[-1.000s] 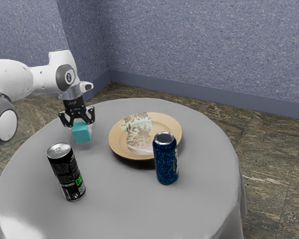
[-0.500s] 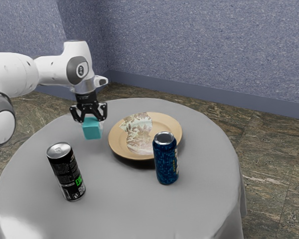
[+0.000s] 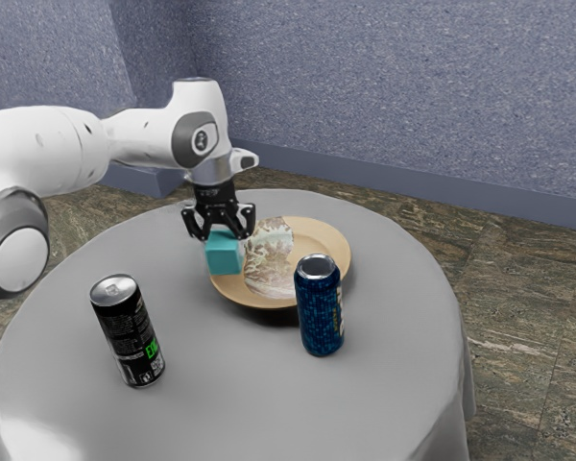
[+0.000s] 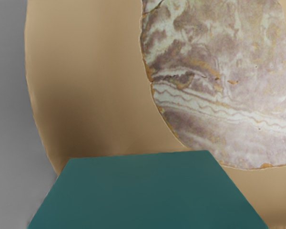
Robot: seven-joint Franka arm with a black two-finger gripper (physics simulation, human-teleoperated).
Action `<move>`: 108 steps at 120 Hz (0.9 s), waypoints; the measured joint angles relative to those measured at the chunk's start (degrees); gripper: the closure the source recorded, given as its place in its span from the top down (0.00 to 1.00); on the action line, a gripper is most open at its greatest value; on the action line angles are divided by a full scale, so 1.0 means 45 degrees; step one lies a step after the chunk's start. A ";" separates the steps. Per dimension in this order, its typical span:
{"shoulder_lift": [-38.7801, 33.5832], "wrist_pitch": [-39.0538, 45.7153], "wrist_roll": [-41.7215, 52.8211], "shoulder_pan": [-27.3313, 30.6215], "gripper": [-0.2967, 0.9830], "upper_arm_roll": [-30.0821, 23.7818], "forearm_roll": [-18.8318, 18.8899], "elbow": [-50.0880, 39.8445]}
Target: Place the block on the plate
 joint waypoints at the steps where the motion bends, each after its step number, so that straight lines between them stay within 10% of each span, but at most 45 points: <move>1: 0.0020 0.0004 -0.0008 -0.0004 0.52 -0.0019 0.0001 0.0017; 108: 0.2906 0.0090 -0.0554 -0.0757 0.52 -0.0683 0.0021 0.4087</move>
